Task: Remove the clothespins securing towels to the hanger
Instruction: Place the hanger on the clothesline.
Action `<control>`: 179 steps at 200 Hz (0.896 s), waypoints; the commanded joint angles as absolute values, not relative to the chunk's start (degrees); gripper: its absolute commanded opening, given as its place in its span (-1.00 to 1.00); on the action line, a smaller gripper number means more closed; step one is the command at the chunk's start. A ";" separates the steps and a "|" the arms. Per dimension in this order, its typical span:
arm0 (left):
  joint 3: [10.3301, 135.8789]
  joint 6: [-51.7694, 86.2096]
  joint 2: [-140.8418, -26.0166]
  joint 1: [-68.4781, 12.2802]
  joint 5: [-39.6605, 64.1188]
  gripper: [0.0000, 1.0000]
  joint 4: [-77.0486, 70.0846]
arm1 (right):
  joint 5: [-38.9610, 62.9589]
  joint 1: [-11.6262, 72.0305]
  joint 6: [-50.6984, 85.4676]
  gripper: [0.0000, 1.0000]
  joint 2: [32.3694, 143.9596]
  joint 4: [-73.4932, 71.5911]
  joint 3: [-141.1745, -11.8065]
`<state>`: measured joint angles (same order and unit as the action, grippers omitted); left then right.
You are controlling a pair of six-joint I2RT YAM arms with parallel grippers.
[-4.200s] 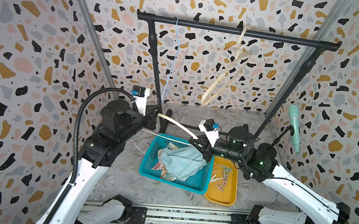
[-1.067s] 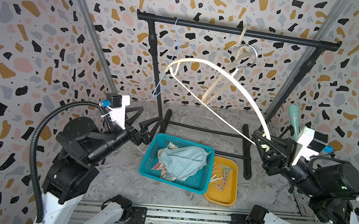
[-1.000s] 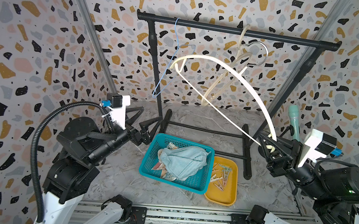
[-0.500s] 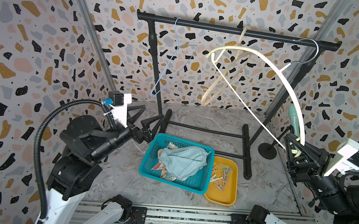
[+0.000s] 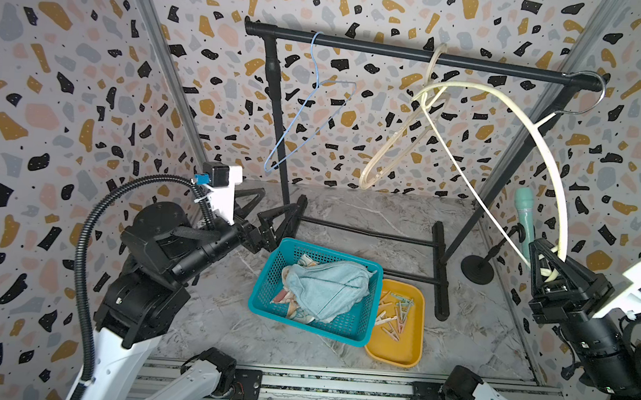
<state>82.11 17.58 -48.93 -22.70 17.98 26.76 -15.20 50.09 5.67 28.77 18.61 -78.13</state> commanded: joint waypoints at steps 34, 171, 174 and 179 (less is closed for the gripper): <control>81.41 17.84 -48.77 -22.49 18.86 0.93 23.55 | -17.16 49.66 5.10 -1.00 27.95 18.10 -80.69; 80.86 18.19 -48.62 -22.45 18.67 0.93 23.11 | -21.09 47.24 4.70 -1.00 28.35 19.79 -81.89; 80.93 18.18 -48.64 -22.42 18.67 0.93 23.12 | -21.14 47.21 4.66 -1.00 28.42 19.81 -81.91; 80.90 18.19 -48.60 -22.47 18.63 0.93 23.12 | -21.32 47.14 4.60 -1.00 28.69 19.78 -81.91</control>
<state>81.14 17.67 -48.93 -22.65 17.98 25.65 -20.03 47.59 5.39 28.12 22.39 -79.90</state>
